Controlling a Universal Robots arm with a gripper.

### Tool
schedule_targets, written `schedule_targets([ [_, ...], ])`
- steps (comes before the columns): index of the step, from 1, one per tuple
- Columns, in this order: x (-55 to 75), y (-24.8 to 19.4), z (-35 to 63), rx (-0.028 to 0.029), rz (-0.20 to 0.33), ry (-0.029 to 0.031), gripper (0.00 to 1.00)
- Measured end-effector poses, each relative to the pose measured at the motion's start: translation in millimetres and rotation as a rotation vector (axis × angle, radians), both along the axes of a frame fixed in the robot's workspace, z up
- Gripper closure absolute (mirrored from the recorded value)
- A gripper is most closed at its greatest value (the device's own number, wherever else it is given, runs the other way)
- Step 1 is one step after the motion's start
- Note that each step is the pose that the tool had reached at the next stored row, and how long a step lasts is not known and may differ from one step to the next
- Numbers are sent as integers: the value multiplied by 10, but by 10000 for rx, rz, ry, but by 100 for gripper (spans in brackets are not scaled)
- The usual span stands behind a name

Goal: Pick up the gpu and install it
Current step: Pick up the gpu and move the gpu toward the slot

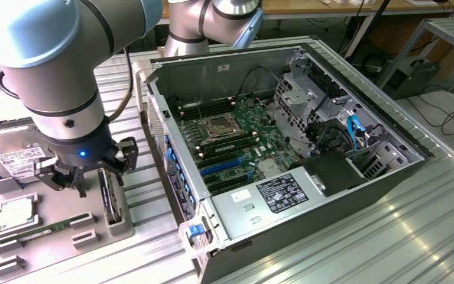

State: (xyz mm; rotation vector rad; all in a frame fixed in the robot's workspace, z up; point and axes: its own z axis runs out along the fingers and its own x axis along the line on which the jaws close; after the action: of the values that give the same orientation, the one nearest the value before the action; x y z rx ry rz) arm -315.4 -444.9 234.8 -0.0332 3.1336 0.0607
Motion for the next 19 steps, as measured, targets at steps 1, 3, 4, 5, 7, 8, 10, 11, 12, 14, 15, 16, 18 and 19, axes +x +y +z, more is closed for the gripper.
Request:
schedule_targets([
  [1, 1, 0, -1, 1, -1, 0, 34],
  [3, 6, 0, -4, -1, -8, 0, 34],
  [4, 13, 0, -7, -2, -66, -2, 34],
  [5, 14, 1, -10, -2, -154, -1, 34],
  [7, 21, 1, -17, -2, -341, -1, 34],
  [8, 24, 1, -22, -3, -430, -1, 34],
  [10, 27, -3, -32, -4, -502, 0, 34],
  [11, 28, -8, -40, -3, -507, -1, 34],
  [12, 27, -9, -48, -2, -507, -2, 34],
  [14, 27, -11, -63, -2, -508, -6, 34],
  [15, 28, -12, -73, -3, -508, -6, 34],
  [16, 28, -14, -83, -3, -507, -5, 34],
  [18, 27, -20, -101, -4, -508, -4, 34],
  [19, 27, -19, -102, -4, -508, -5, 34],
])
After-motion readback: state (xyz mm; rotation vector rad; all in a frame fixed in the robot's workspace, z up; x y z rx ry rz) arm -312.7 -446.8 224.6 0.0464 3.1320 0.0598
